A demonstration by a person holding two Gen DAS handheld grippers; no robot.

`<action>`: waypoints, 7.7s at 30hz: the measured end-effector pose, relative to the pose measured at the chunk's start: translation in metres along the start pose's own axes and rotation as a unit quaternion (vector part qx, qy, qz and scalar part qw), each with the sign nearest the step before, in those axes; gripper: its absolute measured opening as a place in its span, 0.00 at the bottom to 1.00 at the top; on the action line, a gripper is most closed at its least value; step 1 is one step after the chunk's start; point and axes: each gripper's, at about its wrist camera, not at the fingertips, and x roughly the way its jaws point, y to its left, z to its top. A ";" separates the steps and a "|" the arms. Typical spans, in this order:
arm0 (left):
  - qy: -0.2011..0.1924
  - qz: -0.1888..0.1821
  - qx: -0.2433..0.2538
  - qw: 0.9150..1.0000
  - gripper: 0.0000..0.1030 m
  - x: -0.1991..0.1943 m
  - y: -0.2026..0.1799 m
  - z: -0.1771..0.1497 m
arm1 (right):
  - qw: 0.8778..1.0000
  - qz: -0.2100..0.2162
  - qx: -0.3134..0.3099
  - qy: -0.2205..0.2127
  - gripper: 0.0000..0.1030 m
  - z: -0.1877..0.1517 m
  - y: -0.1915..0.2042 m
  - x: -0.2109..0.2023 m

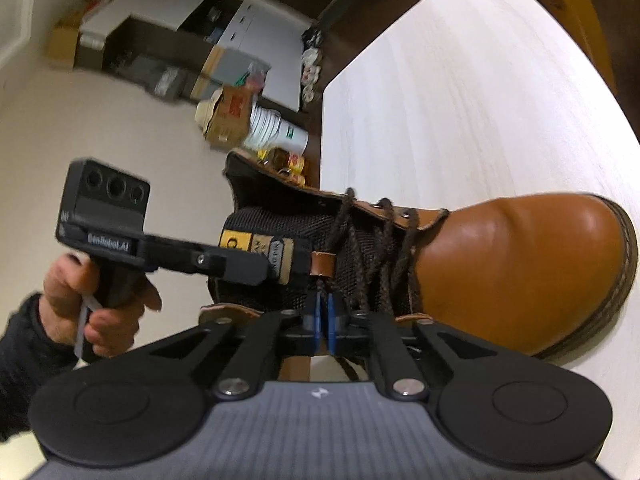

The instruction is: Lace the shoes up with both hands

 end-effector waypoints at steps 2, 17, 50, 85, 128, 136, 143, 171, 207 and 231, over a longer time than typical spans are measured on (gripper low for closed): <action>-0.002 0.003 0.000 1.000 0.10 0.000 0.000 0.000 | 1.000 -0.006 -0.012 -0.018 0.03 -0.001 0.004 -0.001; -0.009 0.012 0.010 1.000 0.12 0.010 -0.004 0.004 | 1.000 0.009 -0.003 -0.013 0.14 0.001 -0.001 -0.009; -0.028 -0.005 0.093 0.995 0.09 0.007 -0.008 -0.009 | 0.994 0.066 -0.087 -0.003 0.14 0.050 -0.008 0.009; -0.033 -0.002 0.110 0.993 0.09 0.011 -0.011 -0.009 | 0.994 0.089 -0.025 -0.053 0.04 0.063 -0.032 -0.020; -0.054 0.006 0.182 0.982 0.11 0.010 -0.020 -0.026 | 0.988 0.149 -0.028 0.042 0.02 0.052 -0.044 0.022; -0.053 0.012 0.165 0.985 0.11 0.010 -0.018 -0.028 | 0.989 0.135 0.029 -0.049 0.06 0.058 -0.058 -0.009; -0.051 0.020 0.164 0.985 0.10 0.009 -0.017 -0.028 | 0.990 0.130 0.039 -0.029 0.19 0.042 -0.057 0.001; -0.074 0.062 0.177 0.980 0.15 0.001 -0.031 -0.028 | 0.990 0.110 0.084 -0.019 0.03 0.034 -0.034 0.012; -0.187 0.092 0.221 0.953 0.17 -0.033 -0.035 -0.081 | 0.986 -0.027 0.105 0.128 0.03 0.079 0.006 0.066; -0.216 0.073 0.220 0.948 0.17 -0.039 -0.027 -0.091 | 0.974 -0.085 0.072 0.198 0.03 0.103 0.030 0.084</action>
